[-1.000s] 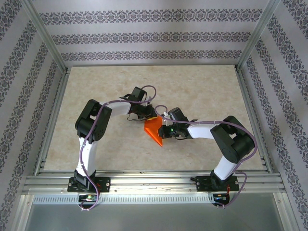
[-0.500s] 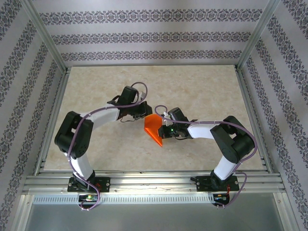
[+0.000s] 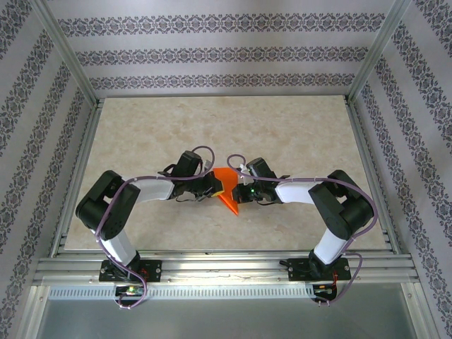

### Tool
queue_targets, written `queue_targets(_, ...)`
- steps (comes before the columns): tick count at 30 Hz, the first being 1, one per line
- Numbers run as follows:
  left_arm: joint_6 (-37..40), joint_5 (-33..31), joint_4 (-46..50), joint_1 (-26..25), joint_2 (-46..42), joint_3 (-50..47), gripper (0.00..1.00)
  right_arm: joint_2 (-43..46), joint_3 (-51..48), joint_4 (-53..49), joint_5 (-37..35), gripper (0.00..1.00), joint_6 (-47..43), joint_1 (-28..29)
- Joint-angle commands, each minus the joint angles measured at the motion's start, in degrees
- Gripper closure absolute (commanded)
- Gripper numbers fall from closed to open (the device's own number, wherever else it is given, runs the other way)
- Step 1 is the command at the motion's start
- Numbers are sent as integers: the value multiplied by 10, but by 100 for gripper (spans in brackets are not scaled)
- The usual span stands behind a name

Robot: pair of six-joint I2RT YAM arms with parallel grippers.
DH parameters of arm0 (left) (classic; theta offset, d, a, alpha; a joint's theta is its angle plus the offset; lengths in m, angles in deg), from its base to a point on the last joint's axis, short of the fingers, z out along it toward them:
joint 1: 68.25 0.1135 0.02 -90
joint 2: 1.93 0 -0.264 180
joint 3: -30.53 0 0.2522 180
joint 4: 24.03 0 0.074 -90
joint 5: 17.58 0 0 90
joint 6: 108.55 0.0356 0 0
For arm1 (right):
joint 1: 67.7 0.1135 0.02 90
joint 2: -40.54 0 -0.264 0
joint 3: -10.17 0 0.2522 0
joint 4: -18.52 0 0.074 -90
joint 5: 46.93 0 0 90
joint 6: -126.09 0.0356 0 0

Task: Fold a paper plane with a square sheet of paper (pick it up from the middle)
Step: Third fold the triangle at the center of the table.

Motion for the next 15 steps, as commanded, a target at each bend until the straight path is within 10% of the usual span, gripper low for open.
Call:
queue_targets(1,-16,2,-38,-10,12,5,100,-10,4,-20,-11,100,-8,8)
queue_targets(15,-8,-1,-31,-19,55,22,99,-11,8,-27,-10,100,-12,8)
